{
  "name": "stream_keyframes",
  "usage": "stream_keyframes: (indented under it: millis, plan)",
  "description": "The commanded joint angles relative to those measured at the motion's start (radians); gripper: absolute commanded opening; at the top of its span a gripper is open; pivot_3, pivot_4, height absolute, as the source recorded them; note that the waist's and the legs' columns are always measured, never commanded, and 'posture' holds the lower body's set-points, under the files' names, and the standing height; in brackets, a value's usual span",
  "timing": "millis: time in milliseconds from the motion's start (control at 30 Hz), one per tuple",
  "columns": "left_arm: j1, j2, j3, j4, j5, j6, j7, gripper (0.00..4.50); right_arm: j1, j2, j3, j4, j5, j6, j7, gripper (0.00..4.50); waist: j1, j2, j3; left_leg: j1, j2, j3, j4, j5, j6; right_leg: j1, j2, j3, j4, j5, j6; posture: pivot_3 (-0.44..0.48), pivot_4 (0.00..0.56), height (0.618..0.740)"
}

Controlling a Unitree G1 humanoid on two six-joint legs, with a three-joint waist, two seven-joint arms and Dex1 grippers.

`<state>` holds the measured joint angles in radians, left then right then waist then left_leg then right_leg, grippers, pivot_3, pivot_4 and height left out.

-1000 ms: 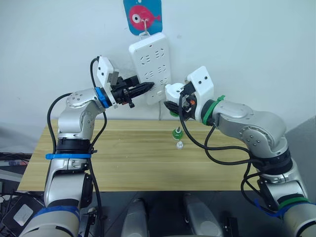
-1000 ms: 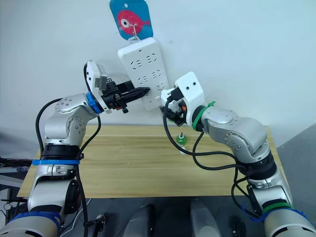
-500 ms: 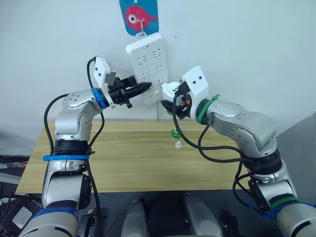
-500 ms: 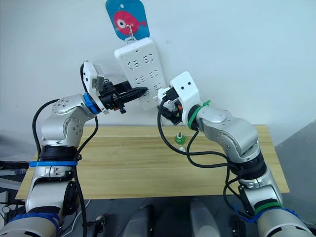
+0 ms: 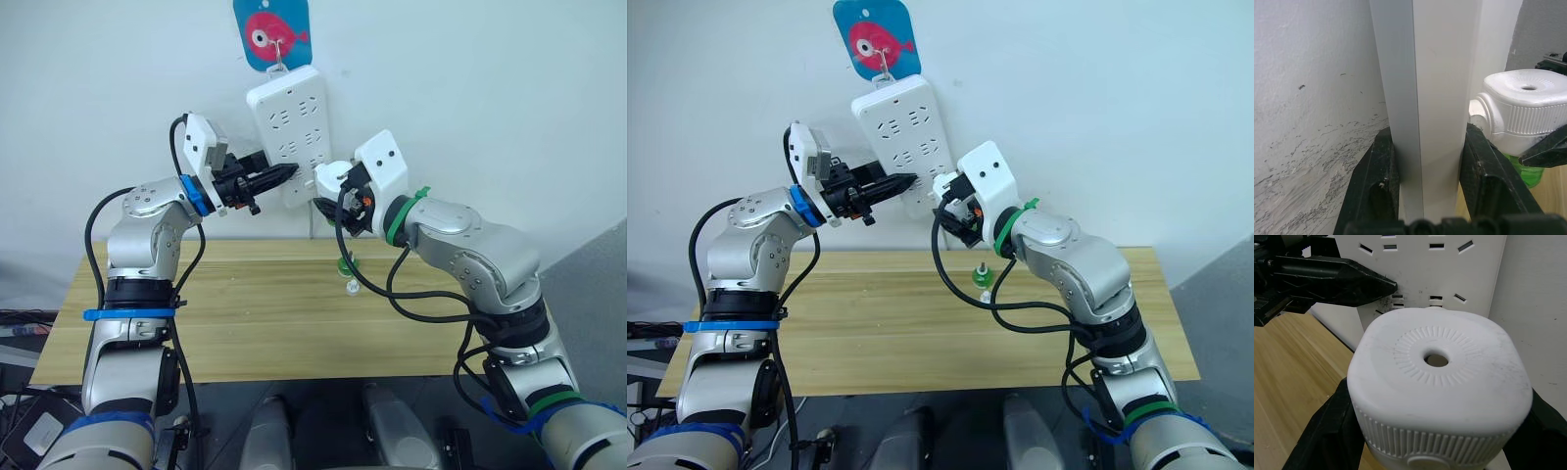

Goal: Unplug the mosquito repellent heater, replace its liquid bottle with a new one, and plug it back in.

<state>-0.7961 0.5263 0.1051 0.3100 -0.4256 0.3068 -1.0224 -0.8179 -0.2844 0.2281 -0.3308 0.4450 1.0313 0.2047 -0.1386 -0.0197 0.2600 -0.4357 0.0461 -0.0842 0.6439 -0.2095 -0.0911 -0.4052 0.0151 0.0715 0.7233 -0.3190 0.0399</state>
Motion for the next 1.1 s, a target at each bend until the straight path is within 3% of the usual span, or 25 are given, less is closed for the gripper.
stream_keyframes:
  millis: [33, 467, 1100]
  plan:
    - [0.008, 0.002, -0.013, -0.041, 0.000, 0.006, -0.010, 1.30, -0.046, 0.018, -0.029, -0.040, -0.032, -0.041, 0.000, 3.11, 0.000, 0.000, 0.000, 0.000, 0.000, 0.000, 0.000, 0.000, 0.000, 0.000, 0.000, 0.000, 0.000, 0.000, 0.000, -0.132, 0.194, 0.725]
    - [0.007, 0.001, -0.004, -0.042, -0.006, 0.009, 0.002, 1.30, -0.010, -0.016, -0.043, -0.126, -0.018, 0.030, 0.072, 3.11, 0.000, 0.000, 0.000, 0.000, 0.000, 0.000, 0.000, 0.000, 0.000, 0.000, 0.000, 0.000, 0.000, 0.000, 0.000, -0.133, 0.194, 0.725]
    - [0.005, 0.003, -0.008, -0.050, -0.010, 0.015, -0.004, 1.30, -0.006, 0.021, -0.036, -0.067, -0.109, 0.013, 0.046, 3.09, 0.000, 0.000, 0.000, 0.000, -0.001, 0.000, 0.000, 0.000, 0.000, 0.000, 0.000, 0.000, 0.000, 0.000, 0.000, -0.129, 0.197, 0.725]
